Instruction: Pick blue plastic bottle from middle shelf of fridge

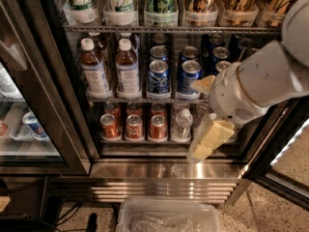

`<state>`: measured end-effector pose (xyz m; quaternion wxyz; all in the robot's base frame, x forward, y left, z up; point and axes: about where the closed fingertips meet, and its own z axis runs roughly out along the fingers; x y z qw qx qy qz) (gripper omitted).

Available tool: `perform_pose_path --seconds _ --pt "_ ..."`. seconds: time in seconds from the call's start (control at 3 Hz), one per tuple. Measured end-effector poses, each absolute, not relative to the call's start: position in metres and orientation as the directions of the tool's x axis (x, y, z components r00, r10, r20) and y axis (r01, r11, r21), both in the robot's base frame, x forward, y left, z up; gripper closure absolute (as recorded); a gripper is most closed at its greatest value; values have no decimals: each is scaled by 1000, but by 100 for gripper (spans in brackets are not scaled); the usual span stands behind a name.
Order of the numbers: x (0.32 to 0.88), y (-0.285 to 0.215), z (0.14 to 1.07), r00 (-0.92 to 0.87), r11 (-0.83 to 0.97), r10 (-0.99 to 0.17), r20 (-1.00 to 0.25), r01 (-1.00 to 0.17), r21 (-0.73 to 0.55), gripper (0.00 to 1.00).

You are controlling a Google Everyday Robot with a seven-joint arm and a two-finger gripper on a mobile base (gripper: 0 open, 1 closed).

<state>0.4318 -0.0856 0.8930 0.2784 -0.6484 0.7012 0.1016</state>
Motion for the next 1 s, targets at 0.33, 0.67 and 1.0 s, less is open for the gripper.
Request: perform_pose_path --seconds 0.33,0.67,1.0 --pt "459 -60 875 -52 239 -775 -629 -947 -216 0" --pt "489 -34 871 -76 323 -704 -706 -920 -223 0" --pt "512 -12 874 -83 381 -649 -756 -896 -229 0"
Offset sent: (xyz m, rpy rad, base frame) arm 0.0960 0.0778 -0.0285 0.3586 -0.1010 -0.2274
